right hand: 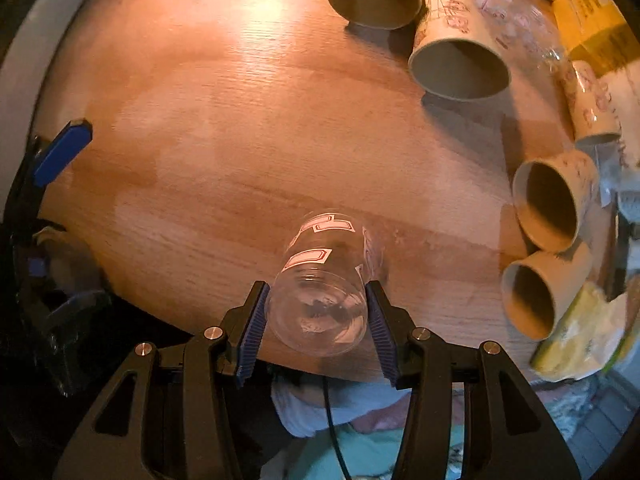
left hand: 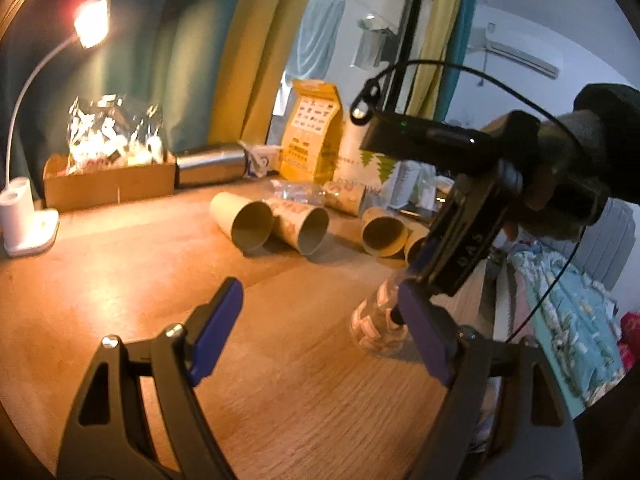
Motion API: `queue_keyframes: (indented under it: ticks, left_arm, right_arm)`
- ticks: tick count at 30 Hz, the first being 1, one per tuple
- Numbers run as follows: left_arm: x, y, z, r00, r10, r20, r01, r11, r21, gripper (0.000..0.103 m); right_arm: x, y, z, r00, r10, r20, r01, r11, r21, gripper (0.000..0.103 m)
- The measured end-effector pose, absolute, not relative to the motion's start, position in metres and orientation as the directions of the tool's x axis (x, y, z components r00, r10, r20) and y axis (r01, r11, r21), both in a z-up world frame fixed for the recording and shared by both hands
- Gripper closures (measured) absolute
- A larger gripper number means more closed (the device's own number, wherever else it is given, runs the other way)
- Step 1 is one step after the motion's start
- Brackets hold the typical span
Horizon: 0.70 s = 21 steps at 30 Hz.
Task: Flip cup upside down
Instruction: 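Turn the clear cup rim-down and lower it onto the table with the right gripper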
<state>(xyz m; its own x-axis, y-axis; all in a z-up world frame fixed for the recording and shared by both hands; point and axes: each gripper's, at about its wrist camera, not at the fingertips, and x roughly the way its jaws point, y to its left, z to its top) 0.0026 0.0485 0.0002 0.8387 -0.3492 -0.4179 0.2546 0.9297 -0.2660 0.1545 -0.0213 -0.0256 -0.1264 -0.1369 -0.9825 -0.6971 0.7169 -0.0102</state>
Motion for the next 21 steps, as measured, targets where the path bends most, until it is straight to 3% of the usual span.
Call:
queue_keyframes:
  ticks: [21]
  left_arm:
    - [0.003,0.050,-0.001,0.831,-0.363,-0.421,0.259,0.923,-0.286,0.022]
  right_arm:
    - [0.171,-0.003,-0.024,-0.080,-0.131,-0.988,-0.742,0.670,-0.029,0.049]
